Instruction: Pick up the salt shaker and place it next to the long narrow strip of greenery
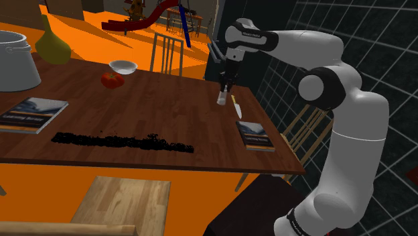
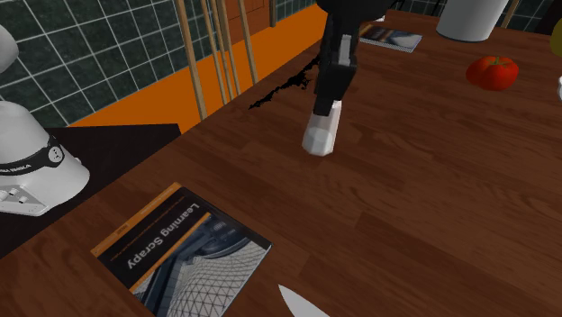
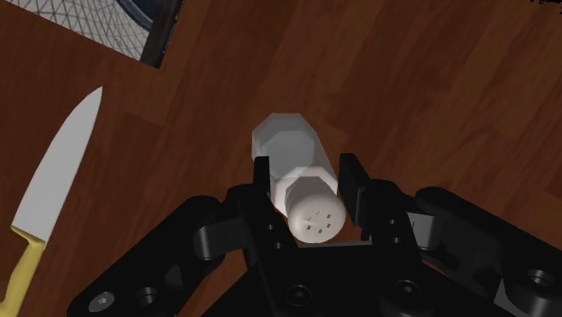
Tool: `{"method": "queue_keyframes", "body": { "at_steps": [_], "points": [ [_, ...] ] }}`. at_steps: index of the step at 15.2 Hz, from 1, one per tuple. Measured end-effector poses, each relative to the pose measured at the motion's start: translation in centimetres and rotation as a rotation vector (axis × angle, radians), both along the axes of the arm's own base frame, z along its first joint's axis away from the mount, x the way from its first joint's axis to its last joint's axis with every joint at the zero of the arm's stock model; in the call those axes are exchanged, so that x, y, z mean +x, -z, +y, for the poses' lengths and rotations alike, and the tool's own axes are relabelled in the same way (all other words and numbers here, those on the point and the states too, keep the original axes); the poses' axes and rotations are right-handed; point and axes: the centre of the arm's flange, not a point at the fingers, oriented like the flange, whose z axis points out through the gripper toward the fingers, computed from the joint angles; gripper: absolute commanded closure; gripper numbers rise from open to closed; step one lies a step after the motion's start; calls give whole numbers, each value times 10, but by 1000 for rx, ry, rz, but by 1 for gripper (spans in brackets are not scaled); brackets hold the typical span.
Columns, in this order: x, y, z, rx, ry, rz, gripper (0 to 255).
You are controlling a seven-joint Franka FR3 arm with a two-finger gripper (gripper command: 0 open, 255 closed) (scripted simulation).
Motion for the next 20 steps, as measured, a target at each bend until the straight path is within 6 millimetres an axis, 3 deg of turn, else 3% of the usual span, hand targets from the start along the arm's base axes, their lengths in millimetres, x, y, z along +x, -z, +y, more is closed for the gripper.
{"method": "queue_keyframes", "body": {
  "at_steps": [10, 13, 20],
  "points": [
    [-2, -46, 6, 0, 0, 0, 255],
    [-6, -49, 36, 0, 0, 0, 255],
    [-23, -51, 129, 0, -1, 0, 255]
  ]
}}
